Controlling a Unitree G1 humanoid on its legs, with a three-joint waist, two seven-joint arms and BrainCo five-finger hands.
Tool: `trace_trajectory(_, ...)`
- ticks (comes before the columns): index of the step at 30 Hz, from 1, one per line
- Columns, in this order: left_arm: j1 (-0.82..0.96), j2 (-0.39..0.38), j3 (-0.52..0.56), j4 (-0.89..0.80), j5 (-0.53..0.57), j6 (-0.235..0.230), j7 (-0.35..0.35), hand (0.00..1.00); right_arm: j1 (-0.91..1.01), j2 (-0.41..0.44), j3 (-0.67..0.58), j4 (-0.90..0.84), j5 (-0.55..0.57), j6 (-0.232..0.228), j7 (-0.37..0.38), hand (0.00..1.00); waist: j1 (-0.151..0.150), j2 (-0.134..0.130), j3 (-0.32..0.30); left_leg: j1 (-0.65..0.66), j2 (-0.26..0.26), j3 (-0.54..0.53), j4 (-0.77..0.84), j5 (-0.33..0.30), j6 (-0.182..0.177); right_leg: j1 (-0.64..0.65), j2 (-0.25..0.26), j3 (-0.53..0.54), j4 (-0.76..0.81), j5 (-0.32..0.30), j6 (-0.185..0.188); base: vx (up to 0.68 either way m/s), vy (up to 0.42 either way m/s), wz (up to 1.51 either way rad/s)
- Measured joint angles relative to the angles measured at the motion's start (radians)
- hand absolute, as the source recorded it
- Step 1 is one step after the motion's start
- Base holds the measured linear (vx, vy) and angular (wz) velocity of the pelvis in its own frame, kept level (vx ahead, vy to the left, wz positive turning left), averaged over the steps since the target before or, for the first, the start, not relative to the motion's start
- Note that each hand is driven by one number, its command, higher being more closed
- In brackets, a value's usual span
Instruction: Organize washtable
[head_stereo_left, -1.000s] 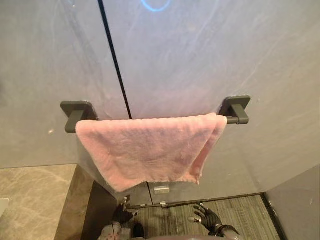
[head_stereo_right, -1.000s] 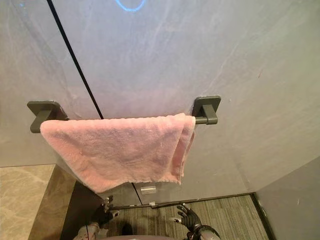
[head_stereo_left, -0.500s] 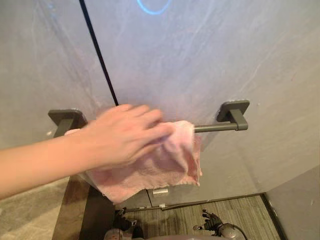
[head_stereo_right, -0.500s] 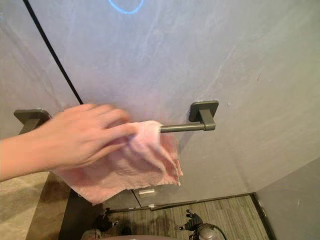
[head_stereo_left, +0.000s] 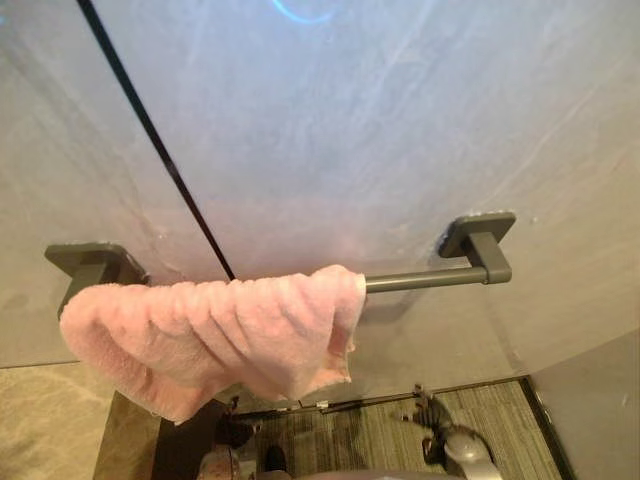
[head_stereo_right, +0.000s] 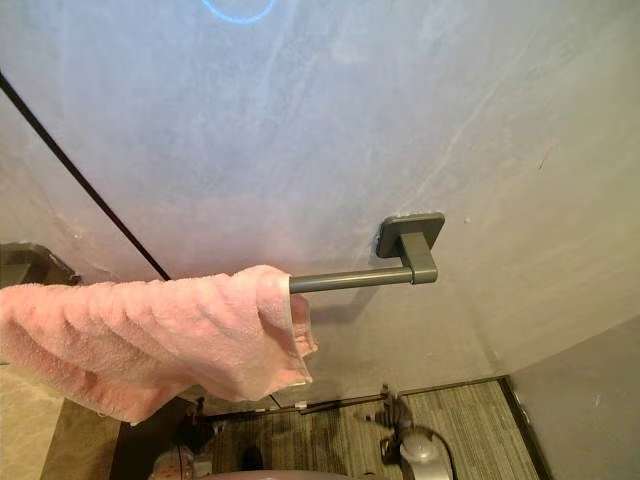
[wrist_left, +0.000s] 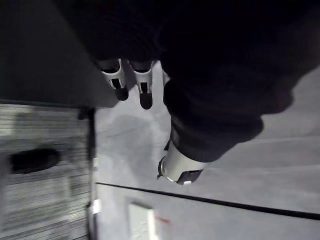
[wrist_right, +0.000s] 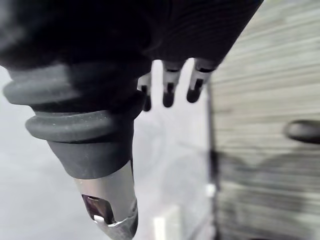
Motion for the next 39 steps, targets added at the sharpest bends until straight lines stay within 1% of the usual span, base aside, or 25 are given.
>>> trace_trajectory(1,0.012,0.001,0.005,-0.045,0.002,0.0,0.002,0.0,0.006,0.001,0.003,-0.032,0.026,0.021,-0.011,0.0,0.002,-0.001,0.0,-0.001,-0.001,-0.001,0.0,0.0,0.0,0.0,0.0,-0.001,-0.002,0.0,0.0,0.03,0.0,0.05)
trace_trajectory(4,0.064,0.004,0.013,-0.152,0.007,-0.001,0.001,0.0,0.073,-0.003,0.027,-0.158,0.118,0.017,-0.016,0.0,0.0,0.001,0.002,-0.02,0.001,-0.008,0.006,0.001,0.0,-0.011,0.002,-0.006,-0.001,0.0,0.0,0.03,-0.008,0.03)
trace_trajectory(7,0.128,-0.024,0.026,-0.275,0.018,-0.002,0.002,0.0,0.14,-0.006,0.043,-0.275,0.173,0.018,-0.021,0.0,-0.001,0.0,0.002,-0.029,0.004,-0.02,0.007,0.002,-0.001,-0.017,0.006,-0.02,0.007,0.001,0.001,0.01,-0.016,0.09)
trace_trajectory(8,0.164,-0.048,0.038,-0.35,0.024,-0.001,0.002,0.0,0.172,-0.013,0.064,-0.335,0.196,0.028,-0.025,0.0,0.0,0.001,0.002,-0.033,0.007,-0.03,0.007,0.004,-0.002,-0.017,0.009,-0.029,0.011,0.001,0.001,-0.01,-0.021,0.15)
trace_trajectory(10,0.209,-0.083,0.063,-0.444,0.024,-0.002,0.0,0.0,0.203,-0.028,0.093,-0.393,0.215,0.032,-0.026,0.0,0.0,0.001,0.003,-0.034,0.013,-0.035,0.008,0.005,-0.004,-0.017,0.015,-0.031,0.018,0.001,0.001,-0.02,-0.02,0.08)
trace_trajectory(13,0.246,-0.092,0.066,-0.533,0.024,-0.003,-0.005,0.0,0.239,-0.051,0.144,-0.469,0.249,0.033,-0.029,0.0,-0.002,0.004,0.005,-0.061,0.023,-0.064,0.014,0.01,-0.013,-0.018,0.028,-0.055,0.023,0.001,0.001,-0.08,-0.04,0.27)
trace_trajectory(14,0.259,-0.095,0.068,-0.579,0.023,-0.003,-0.02,0.0,0.255,-0.064,0.178,-0.508,0.276,0.033,-0.029,0.0,-0.003,0.002,0.006,-0.09,0.028,-0.094,0.041,0.01,-0.014,-0.018,0.035,-0.079,0.024,0.001,0.001,-0.11,-0.056,0.57)
trace_trajectory(16,0.296,-0.105,0.063,-0.65,0.02,-0.005,-0.057,0.0,0.272,-0.091,0.235,-0.577,0.315,0.033,-0.026,0.0,-0.001,0.006,0.011,-0.105,0.041,-0.127,0.047,0.01,-0.024,-0.018,0.05,-0.111,0.026,0.0,0.0,-0.08,-0.056,0.49)
trace_trajectory(18,0.336,-0.105,0.04,-0.692,0.002,-0.005,-0.096,0.0,0.265,-0.122,0.304,-0.67,0.321,0.028,0.003,0.0,0.006,0.019,0.023,-0.12,0.054,-0.152,0.049,0.026,-0.031,-0.016,0.067,-0.137,0.044,-0.007,-0.014,-0.14,-0.064,0.42)
trace_trajectory(20,0.377,-0.077,0.0,-0.728,-0.058,-0.005,-0.147,0.0,0.223,-0.141,0.349,-0.706,0.35,0.009,0.036,0.0,0.007,0.028,0.029,-0.14,0.058,-0.19,0.049,0.03,-0.034,-0.017,0.079,-0.168,0.06,-0.021,-0.033,-0.16,-0.061,0.54)
trace_trajectory(21,0.401,-0.041,-0.035,-0.753,-0.102,-0.004,-0.185,0.0,0.172,-0.144,0.368,-0.722,0.36,-0.004,0.057,0.0,0.01,0.032,0.031,-0.142,0.064,-0.199,0.042,0.03,-0.035,-0.025,0.085,-0.191,0.06,-0.031,-0.031,-0.13,-0.042,0.54)
trace_trajectory(22,0.415,-0.01,-0.055,-0.771,-0.147,-0.004,-0.222,0.0,0.134,-0.144,0.372,-0.735,0.362,-0.02,0.074,0.0,0.014,0.034,0.029,-0.148,0.07,-0.198,0.029,0.03,-0.035,-0.029,0.083,-0.2,0.059,-0.036,-0.039,-0.12,-0.026,0.57)
trace_trajectory(23,0.423,0.039,-0.074,-0.782,-0.194,-0.005,-0.259,0.0,0.088,-0.146,0.373,-0.745,0.372,-0.05,0.093,0.0,0.022,0.036,0.03,-0.157,0.074,-0.192,0.017,0.03,-0.034,-0.036,0.083,-0.217,0.055,-0.033,-0.044,-0.08,-0.006,0.41)
trace_trajectory(24,0.429,0.077,-0.077,-0.783,-0.236,-0.005,-0.287,0.0,0.052,-0.149,0.381,-0.745,0.393,-0.07,0.107,0.0,0.03,0.039,0.034,-0.161,0.075,-0.192,0.018,0.031,-0.034,-0.036,0.084,-0.223,0.056,-0.032,-0.046,-0.04,-0.004,0.27)
trace_trajectory(25,0.452,0.14,-0.079,-0.784,-0.294,-0.007,-0.314,0.0,0.015,-0.155,0.405,-0.745,0.404,-0.081,0.125,0.0,0.031,0.043,0.033,-0.162,0.075,-0.193,0.025,0.038,-0.035,-0.032,0.085,-0.225,0.056,-0.031,-0.046,-0.01,-0.004,0.09)
trace_trajectory(26,0.465,0.174,-0.081,-0.784,-0.326,-0.008,-0.329,0.0,0.005,-0.158,0.418,-0.745,0.412,-0.089,0.135,0.0,0.031,0.044,0.031,-0.163,0.075,-0.193,0.031,0.049,-0.035,-0.03,0.086,-0.225,0.057,-0.024,-0.045,0.0,0.0,0.0)
trace_trajectory(27,0.483,0.237,-0.094,-0.784,-0.373,-0.014,-0.353,0.0,0.0,-0.157,0.432,-0.745,0.436,-0.105,0.154,0.0,0.032,0.048,0.025,-0.17,0.075,-0.193,0.042,0.076,-0.033,-0.028,0.085,-0.225,0.056,-0.023,-0.045,0.05,0.01,-0.03)
trace_trajectory(29,0.479,0.294,-0.103,-0.784,-0.404,-0.02,-0.388,0.0,-0.01,-0.157,0.446,-0.744,0.44,-0.108,0.165,0.0,0.031,0.046,0.023,-0.178,0.063,-0.193,0.045,0.09,-0.028,-0.034,0.08,-0.226,0.058,-0.021,-0.042,0.06,0.01,0.02)
trace_trajectory(31,0.45,0.338,-0.103,-0.784,-0.408,-0.026,-0.409,0.0,-0.049,-0.161,0.462,-0.73,0.445,-0.108,0.178,0.0,0.031,0.046,0.024,-0.196,0.051,-0.194,0.048,0.1,-0.018,-0.053,0.068,-0.23,0.068,-0.02,-0.039,0.05,0.026,0.03)
trace_trajectory(33,0.403,0.353,-0.102,-0.784,-0.406,-0.036,-0.414,0.0,-0.071,-0.185,0.472,-0.728,0.444,-0.116,0.181,0.0,0.029,0.056,0.029,-0.219,0.044,-0.189,0.052,0.105,-0.011,-0.08,0.058,-0.238,0.086,-0.023,-0.036,0.01,0.041,0.07)
trace_trajectory(35,0.354,0.342,-0.098,-0.799,-0.39,-0.041,-0.408,0.0,-0.087,-0.198,0.47,-0.727,0.442,-0.12,0.178,0.0,0.032,0.064,0.033,-0.286,0.035,-0.178,0.116,0.124,0.011,-0.124,0.047,-0.238,0.134,-0.033,-0.04,-0.05,0.039,0.14)
trace_trajectory(36,0.322,0.334,-0.089,-0.813,-0.342,-0.044,-0.396,0.0,-0.1,-0.195,0.458,-0.72,0.438,-0.12,0.177,0.0,0.045,0.066,0.042,-0.306,0.033,-0.176,0.144,0.136,0.016,-0.135,0.048,-0.237,0.142,-0.037,-0.046,-0.1,0.003,0.16)
trace_trajectory(37,0.293,0.314,-0.08,-0.813,-0.3,-0.046,-0.385,0.0,-0.111,-0.193,0.447,-0.705,0.434,-0.122,0.176,0.0,0.051,0.069,0.044,-0.3,0.027,-0.19,0.119,0.176,0.01,-0.133,0.045,-0.243,0.141,-0.035,-0.052,-0.17,0.025,0.32)
trace_trajectory(38,0.246,0.274,-0.063,-0.815,-0.24,-0.049,-0.367,0.0,-0.116,-0.185,0.422,-0.691,0.433,-0.125,0.177,0.0,0.05,0.054,0.064,-0.275,0.018,-0.195,0.139,0.153,0.034,-0.117,0.009,-0.268,0.142,-0.029,-0.059,-0.12,0.016,0.32)
trace_trajectory(39,0.236,0.239,-0.044,-0.827,-0.195,-0.05,-0.347,0.0,-0.117,-0.183,0.409,-0.677,0.428,-0.125,0.176,0.0,0.056,0.045,0.072,-0.293,0.017,-0.159,0.314,0.007,0.07,-0.111,-0.005,-0.269,0.15,-0.026,-0.058,-0.1,0.034,0.25)
